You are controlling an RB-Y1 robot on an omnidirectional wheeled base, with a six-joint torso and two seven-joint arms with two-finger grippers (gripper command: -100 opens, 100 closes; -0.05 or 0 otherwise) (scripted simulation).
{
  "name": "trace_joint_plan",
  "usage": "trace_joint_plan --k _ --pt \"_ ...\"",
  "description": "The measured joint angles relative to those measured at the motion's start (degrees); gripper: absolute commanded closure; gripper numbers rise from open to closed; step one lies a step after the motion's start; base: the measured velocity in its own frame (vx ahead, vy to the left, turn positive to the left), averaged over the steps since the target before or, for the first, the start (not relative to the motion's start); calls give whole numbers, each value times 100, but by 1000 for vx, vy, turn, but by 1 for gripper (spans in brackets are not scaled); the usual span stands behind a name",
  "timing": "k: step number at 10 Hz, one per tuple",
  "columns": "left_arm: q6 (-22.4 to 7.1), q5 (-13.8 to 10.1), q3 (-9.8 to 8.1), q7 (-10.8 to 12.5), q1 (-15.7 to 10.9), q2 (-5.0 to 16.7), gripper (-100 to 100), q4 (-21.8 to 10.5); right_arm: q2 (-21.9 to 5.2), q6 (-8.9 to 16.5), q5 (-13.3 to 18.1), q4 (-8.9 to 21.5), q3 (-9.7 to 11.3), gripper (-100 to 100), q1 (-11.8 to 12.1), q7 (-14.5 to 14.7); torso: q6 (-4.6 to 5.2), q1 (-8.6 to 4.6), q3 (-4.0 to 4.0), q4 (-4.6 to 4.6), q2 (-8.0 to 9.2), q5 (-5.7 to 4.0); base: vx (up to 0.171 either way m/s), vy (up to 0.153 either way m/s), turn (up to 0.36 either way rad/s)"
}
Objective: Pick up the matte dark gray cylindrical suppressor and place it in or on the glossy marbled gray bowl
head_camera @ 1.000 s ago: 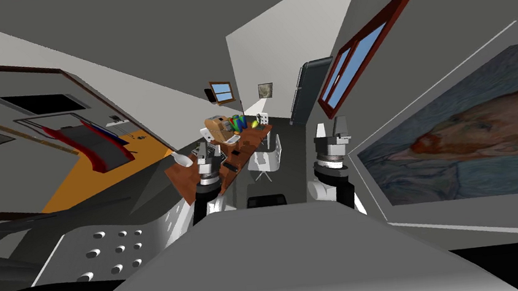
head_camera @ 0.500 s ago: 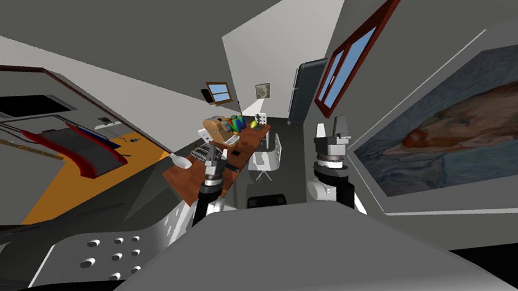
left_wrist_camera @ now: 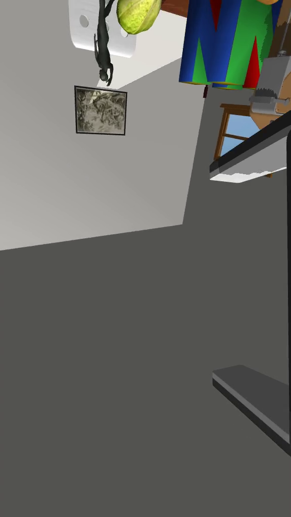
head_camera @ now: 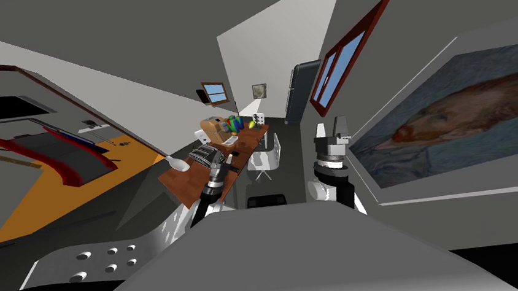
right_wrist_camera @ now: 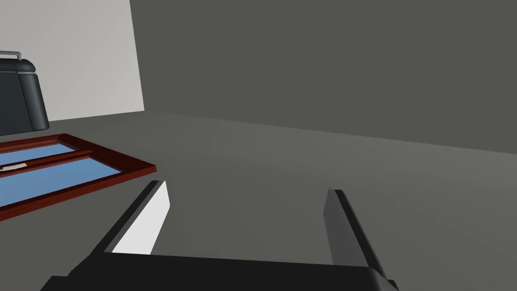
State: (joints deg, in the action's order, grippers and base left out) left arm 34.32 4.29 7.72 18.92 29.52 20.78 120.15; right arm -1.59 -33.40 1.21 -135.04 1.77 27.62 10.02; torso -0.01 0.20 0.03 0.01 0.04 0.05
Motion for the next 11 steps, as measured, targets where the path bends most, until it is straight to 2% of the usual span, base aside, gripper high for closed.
trace_joint_plan --k 1,4,5,8,11 --pt "13 -23 30 164 -21 154 -100 -138 0 0 0 0 0 0 0 0 1 0 -1 -1 -2 0 -4 31 -44" --pt "-52 -30 154 516 -57 409 -100 -340 0 0 0 0 0 0 0 0 0 -7 -4 -2 -7 -2 -1 32 -85" --pt "-16 -56 172 668 -41 571 -100 -477 0 0 0 0 0 0 0 0 1 -4 -4 -2 -6 -1 -7 35 -56" --pt "-60 -61 286 1022 -73 829 -100 -722 0 0 0 0 0 0 0 0 0 -8 -3 -1 -6 -2 -4 26 -98" --pt "-37 -97 358 1441 -40 1209 -100 -1069 0 0 0 0 0 0 0 0 1 -8 -6 -2 -10 -2 5 23 -78"
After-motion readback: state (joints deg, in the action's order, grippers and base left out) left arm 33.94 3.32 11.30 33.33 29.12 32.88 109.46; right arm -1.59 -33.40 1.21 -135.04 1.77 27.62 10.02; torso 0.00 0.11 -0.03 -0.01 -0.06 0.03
